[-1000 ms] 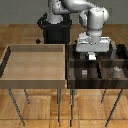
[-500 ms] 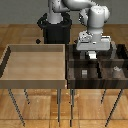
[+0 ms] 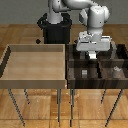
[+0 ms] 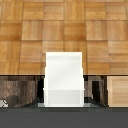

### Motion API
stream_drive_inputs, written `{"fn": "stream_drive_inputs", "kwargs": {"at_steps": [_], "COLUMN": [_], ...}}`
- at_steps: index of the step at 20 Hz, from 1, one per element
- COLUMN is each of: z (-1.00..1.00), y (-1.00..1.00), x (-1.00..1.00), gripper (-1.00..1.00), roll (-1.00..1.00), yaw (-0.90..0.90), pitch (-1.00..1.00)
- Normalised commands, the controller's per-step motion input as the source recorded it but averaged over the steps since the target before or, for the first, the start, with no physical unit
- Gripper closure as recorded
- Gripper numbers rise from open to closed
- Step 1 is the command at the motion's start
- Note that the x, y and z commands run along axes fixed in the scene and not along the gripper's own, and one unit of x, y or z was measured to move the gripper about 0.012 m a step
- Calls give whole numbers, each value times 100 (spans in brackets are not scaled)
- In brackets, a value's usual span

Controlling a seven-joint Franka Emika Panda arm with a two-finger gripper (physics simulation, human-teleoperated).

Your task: Place the milk carton into the appropriate compartment.

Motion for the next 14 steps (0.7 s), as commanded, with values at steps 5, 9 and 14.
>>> {"fn": "stream_drive_inputs", "kwargs": {"at_steps": [5,9,14], "z": [0,0,0], "y": [0,0,0], "x": [-40,-100,-100], "gripper": [100,100,100], "roll": [0,0,0], "yaw": [0,0,0], "pitch": [0,0,0]}}
